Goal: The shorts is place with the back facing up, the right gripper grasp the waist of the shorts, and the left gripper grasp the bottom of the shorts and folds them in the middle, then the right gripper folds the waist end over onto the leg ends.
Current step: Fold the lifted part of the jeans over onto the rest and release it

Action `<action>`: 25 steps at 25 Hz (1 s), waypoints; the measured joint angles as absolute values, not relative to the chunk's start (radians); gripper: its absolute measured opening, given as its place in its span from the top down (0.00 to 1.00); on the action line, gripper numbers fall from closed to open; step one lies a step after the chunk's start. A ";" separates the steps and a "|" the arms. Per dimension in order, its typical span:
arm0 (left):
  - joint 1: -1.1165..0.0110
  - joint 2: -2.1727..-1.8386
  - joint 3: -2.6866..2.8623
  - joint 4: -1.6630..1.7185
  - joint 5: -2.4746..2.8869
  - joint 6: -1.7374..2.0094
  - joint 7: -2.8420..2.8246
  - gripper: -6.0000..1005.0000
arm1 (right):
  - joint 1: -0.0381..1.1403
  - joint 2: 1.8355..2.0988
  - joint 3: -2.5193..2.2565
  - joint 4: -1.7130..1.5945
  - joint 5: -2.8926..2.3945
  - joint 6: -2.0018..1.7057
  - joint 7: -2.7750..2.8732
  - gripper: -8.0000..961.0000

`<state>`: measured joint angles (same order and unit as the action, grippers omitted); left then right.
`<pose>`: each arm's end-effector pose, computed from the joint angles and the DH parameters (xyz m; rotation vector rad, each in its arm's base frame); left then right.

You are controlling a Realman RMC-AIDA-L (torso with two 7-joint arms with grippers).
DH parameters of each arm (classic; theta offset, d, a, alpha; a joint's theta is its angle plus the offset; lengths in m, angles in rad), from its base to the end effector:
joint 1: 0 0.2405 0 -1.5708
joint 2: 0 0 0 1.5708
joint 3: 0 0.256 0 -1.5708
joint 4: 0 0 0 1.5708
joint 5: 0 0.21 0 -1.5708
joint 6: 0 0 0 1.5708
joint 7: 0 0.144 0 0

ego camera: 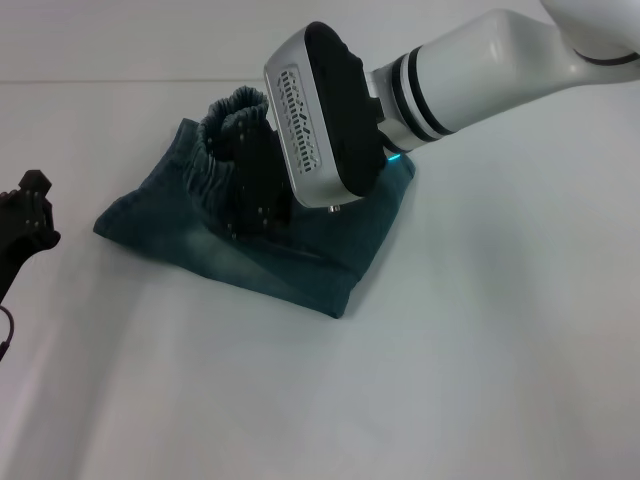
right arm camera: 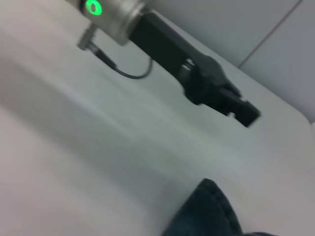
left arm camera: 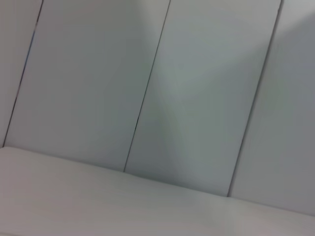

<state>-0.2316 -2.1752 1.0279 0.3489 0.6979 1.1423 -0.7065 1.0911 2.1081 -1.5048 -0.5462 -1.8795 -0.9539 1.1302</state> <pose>-0.3474 0.2907 -0.0096 -1.6298 -0.8055 -0.8927 0.0693 0.4127 -0.1173 -2.8336 -0.7893 0.0084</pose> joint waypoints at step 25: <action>-0.232 -2.175 1.039 0.292 0.723 1.166 -0.697 0.88 | 1.089 2.108 -1.725 -0.582 -1.900 -0.879 1.215 0.04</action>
